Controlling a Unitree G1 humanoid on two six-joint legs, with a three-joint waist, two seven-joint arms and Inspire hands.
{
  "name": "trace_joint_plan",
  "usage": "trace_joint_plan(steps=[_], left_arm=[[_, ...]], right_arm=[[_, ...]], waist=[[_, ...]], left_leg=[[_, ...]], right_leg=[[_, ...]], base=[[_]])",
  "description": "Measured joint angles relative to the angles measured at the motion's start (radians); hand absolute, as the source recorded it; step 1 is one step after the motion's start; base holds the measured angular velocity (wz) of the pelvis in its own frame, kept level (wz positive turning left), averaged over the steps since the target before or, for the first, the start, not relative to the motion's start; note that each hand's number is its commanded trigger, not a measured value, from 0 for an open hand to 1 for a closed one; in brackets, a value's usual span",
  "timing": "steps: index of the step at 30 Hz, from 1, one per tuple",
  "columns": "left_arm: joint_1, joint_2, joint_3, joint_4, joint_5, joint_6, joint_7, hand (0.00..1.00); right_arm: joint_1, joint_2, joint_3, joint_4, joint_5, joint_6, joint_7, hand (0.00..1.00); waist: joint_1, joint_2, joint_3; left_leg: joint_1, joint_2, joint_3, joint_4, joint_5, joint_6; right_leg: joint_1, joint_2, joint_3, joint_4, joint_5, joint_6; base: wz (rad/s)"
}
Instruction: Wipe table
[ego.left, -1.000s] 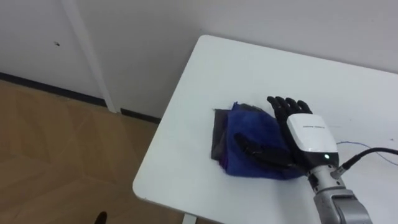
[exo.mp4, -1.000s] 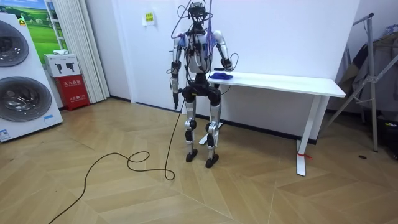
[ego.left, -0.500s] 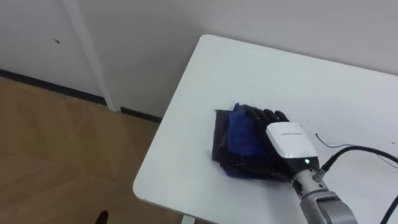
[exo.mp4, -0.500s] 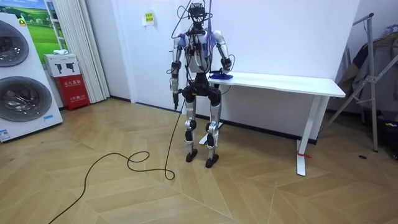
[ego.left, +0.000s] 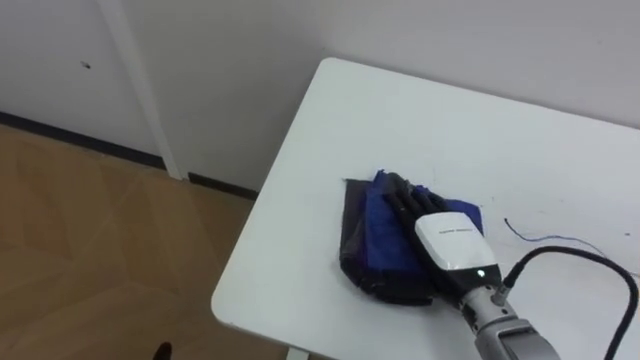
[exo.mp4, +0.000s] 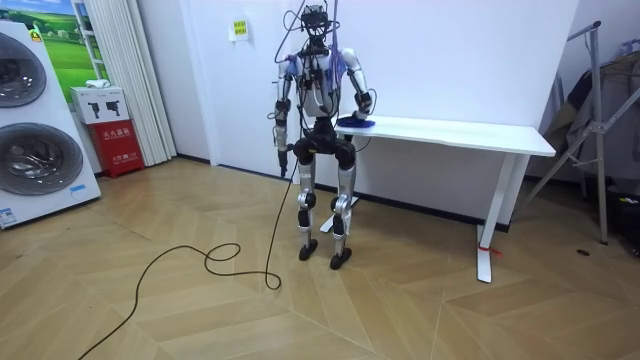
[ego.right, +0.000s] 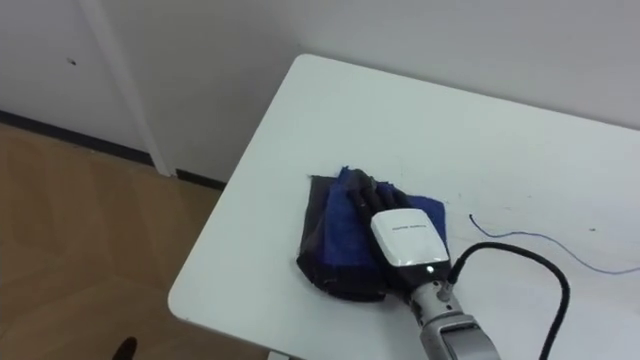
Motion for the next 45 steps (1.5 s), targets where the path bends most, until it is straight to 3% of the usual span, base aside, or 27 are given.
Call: trace_joint_plan(steps=[10,34,41,43,45], left_arm=[[0.003,0.004,0.005,0.003,0.008,0.003,0.007,0.00],[0.010,0.003,0.005,-0.013,-0.001,0.014,0.028,0.00],[0.004,-0.017,-0.015,-0.002,-0.042,0.014,0.027,0.00],[0.019,-0.017,-0.012,-0.004,-0.043,0.014,0.026,0.00],[0.034,-0.018,-0.002,-0.009,-0.044,0.015,0.024,0.00]], right_arm=[[-0.054,0.002,-0.021,0.061,0.010,0.012,-0.071,1.00],[-0.046,0.014,-0.044,0.060,0.149,-0.001,-0.021,1.00],[-0.089,0.048,-0.040,0.085,0.276,0.024,0.009,1.00],[-0.123,0.044,-0.043,0.131,0.339,0.012,0.016,1.00],[-0.211,0.040,-0.063,0.270,0.491,-0.024,0.015,1.00]], waist=[[0.002,-0.006,-0.0055],[-0.003,0.003,-0.0084],[0.007,0.021,-0.0024],[0.007,0.021,-0.0007],[0.003,0.023,-0.0004]], left_leg=[[0.023,-0.001,-0.027,0.002,-0.007,0.004],[0.034,-0.008,-0.034,0.004,-0.012,0.010],[0.031,-0.007,-0.023,0.002,-0.015,0.008],[0.027,-0.005,-0.020,0.002,-0.014,0.006],[0.015,-0.004,-0.021,0.012,-0.013,0.005]], right_leg=[[0.036,-0.003,-0.017,-0.003,-0.002,0.003],[0.054,-0.011,-0.036,-0.014,-0.006,0.010],[0.046,-0.010,-0.026,-0.013,-0.006,0.010],[0.040,-0.008,-0.025,-0.013,-0.006,0.010],[0.034,-0.009,-0.036,-0.009,-0.006,0.010]], base=[[0.08],[-0.01],[-0.07],[-0.06],[0.04]])
